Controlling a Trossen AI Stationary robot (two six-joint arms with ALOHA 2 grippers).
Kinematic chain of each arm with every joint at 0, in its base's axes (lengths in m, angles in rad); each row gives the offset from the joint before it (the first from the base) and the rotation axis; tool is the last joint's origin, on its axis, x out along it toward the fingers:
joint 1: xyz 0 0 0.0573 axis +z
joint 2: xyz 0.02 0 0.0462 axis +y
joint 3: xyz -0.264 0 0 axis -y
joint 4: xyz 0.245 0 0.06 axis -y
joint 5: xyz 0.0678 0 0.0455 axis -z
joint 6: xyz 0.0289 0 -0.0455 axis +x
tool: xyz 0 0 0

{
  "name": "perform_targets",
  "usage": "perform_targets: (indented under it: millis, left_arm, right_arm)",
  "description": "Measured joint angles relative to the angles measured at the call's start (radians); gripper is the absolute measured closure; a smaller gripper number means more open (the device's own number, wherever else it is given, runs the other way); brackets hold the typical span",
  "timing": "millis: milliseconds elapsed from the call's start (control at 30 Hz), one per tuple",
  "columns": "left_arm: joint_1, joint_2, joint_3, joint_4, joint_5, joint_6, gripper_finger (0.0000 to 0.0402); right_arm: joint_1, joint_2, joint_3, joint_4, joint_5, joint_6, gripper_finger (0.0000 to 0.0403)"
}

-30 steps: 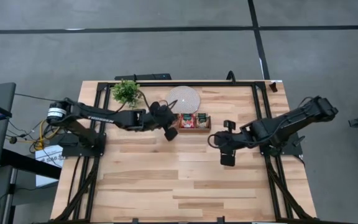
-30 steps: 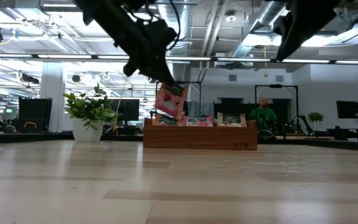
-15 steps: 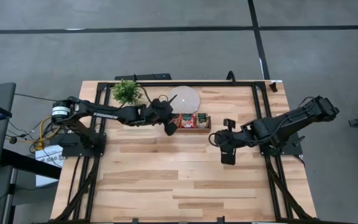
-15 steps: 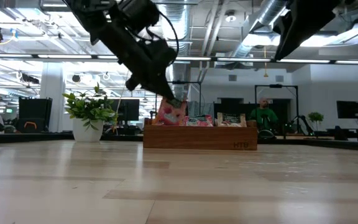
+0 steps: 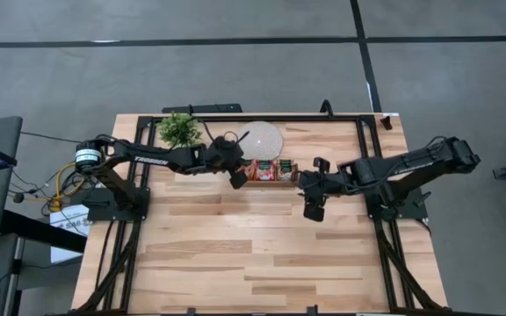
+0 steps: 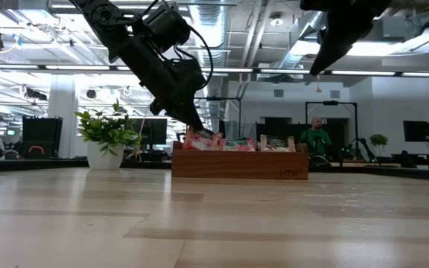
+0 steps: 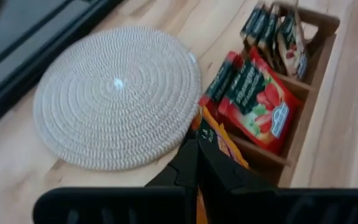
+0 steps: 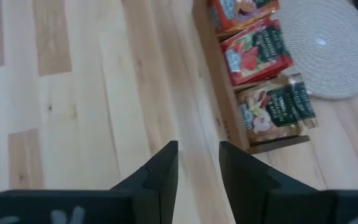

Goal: Pick & Place Tea
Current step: Put the orange tea bag into the left section of the wooden organizer

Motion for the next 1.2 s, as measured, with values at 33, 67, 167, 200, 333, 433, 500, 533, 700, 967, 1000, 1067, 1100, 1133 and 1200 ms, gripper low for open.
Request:
perform_targets:
  millis: [33,67,167,200,333,433,500,533,700,967,1000,1067,1100,1133,1200]
  left_arm:
    - [0.001,0.0,0.0,0.012,0.0,0.011,0.0401]
    - [0.003,0.0,0.0,0.026,0.0,0.02,0.0401]
    - [0.006,0.0,0.0,0.068,0.018,0.028,0.0401]
    - [0.006,0.0,0.0,0.074,0.027,0.028,0.0401]
    - [0.006,0.0,0.0,0.062,0.036,0.051,0.0401]
    - [0.005,0.0,0.0,0.059,0.036,0.051,0.0401]
    - [0.001,0.0,0.0,0.059,0.036,0.051,0.0401]
    - [-0.001,0.0,-0.002,0.063,0.036,0.057,0.0401]
    - [-0.005,0.0,-0.048,0.083,0.036,0.065,0.0401]
    - [-0.005,0.001,-0.069,0.186,0.029,0.094,0.0401]
    - [-0.004,0.001,-0.069,0.202,0.029,0.099,0.0401]
    - [-0.004,0.001,-0.069,0.219,0.029,0.1,0.0401]
    - [-0.004,0.001,-0.069,0.217,0.028,0.1,0.0401]
    - [-0.004,0.001,-0.069,0.209,0.028,0.1,0.0401]
    - [-0.004,0.001,-0.069,0.189,0.028,0.099,0.0401]
  right_arm:
    - [-0.006,0.0,0.0,0.004,0.0,-0.004,0.0294]
    - [-0.011,0.0,0.0,0.007,0.0,-0.012,0.0294]
    - [-0.021,0.0,0.0,0.018,-0.004,-0.024,0.0294]
    - [-0.021,0.0,0.0,0.019,-0.004,-0.024,0.0294]
    - [-0.029,0.0,0.0,0.019,-0.005,-0.041,0.0294]
    - [-0.032,0.0,0.0,0.019,-0.005,-0.044,0.0294]
    - [-0.032,0.0,0.0,0.019,-0.005,-0.05,0.0294]
    - [-0.032,0.0,0.0,0.019,-0.005,-0.051,0.0294]
    - [-0.032,0.0,0.0,0.019,-0.005,-0.068,0.0294]
    - [-0.032,0.0,0.0,0.019,-0.005,-0.068,0.0294]
    - [-0.032,0.0,0.0,0.019,-0.005,-0.067,0.0294]
    - [-0.032,0.0,0.0,0.019,-0.005,-0.067,0.0294]
    - [-0.032,0.0,0.0,0.019,-0.005,-0.065,0.0294]
    - [-0.032,0.001,0.0,0.019,-0.005,-0.06,0.0294]
    - [-0.032,0.001,0.0,0.019,-0.005,-0.06,0.0294]
